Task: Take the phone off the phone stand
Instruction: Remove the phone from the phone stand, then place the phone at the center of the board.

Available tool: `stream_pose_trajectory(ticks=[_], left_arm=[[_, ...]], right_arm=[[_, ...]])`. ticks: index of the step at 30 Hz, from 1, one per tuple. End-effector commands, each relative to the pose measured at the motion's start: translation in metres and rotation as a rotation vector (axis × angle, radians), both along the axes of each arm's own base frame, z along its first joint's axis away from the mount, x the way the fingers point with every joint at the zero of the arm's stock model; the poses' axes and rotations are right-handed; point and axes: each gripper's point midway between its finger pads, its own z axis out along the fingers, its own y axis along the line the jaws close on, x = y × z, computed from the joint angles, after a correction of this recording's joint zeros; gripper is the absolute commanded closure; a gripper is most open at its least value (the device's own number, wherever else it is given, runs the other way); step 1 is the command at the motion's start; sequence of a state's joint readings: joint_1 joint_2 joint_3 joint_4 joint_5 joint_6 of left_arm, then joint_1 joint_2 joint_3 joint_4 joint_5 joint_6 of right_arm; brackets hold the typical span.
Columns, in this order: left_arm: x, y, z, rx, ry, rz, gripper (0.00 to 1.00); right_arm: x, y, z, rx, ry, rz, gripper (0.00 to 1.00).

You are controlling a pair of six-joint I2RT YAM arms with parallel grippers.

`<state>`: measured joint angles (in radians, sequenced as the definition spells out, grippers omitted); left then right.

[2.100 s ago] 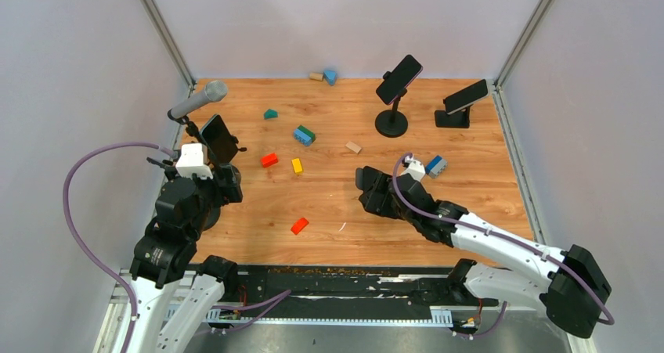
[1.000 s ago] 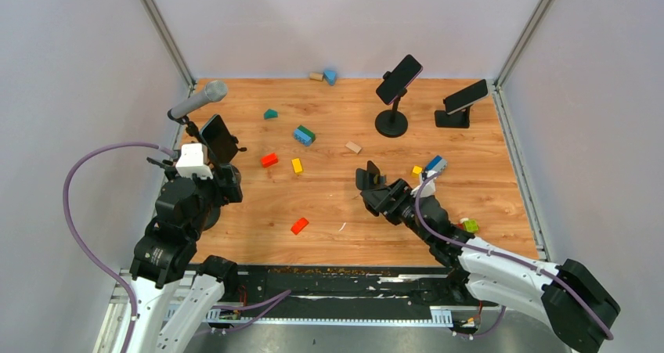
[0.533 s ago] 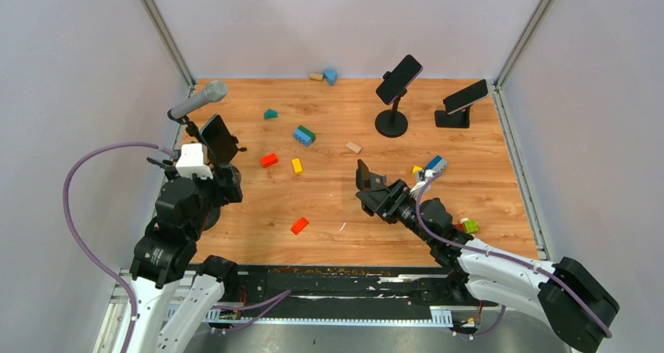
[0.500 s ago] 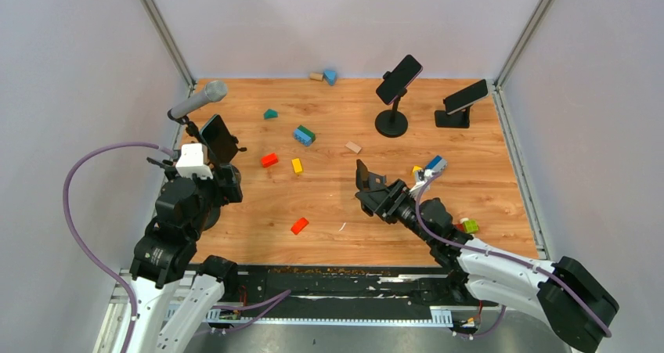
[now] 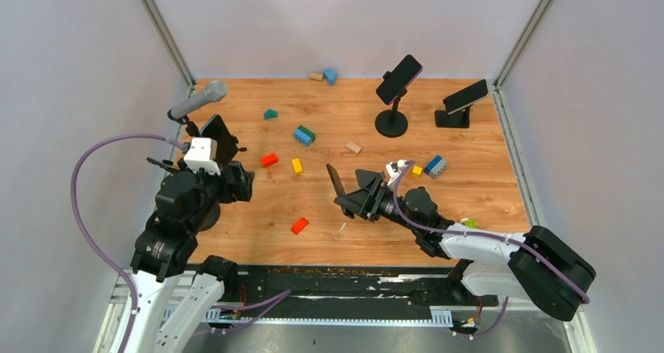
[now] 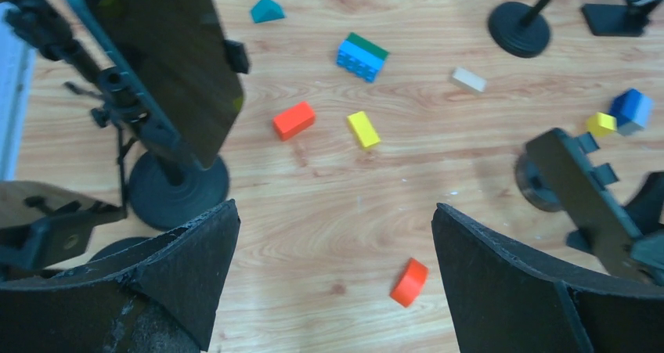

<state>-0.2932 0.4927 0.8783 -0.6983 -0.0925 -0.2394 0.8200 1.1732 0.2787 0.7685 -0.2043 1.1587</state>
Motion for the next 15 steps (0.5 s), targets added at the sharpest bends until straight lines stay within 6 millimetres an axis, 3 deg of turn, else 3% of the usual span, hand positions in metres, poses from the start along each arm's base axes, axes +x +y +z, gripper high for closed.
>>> stream_pose_trajectory(ticks=[1, 9, 15], left_arm=[[-0.001, -0.030, 0.027, -0.103, -0.071, -0.143, 0.00], [0.000, -0.030, 0.016, -0.074, -0.045, -0.149, 0.00], [0.003, -0.024, 0.002, -0.041, -0.020, -0.124, 0.00]], right_arm=[[-0.004, 0.014, 0.057, 0.147, -0.141, 0.062, 1.00], [-0.012, 0.024, 0.055, 0.102, -0.142, 0.105, 1.00], [-0.019, 0.028, 0.037, 0.098, -0.090, 0.104, 1.00]])
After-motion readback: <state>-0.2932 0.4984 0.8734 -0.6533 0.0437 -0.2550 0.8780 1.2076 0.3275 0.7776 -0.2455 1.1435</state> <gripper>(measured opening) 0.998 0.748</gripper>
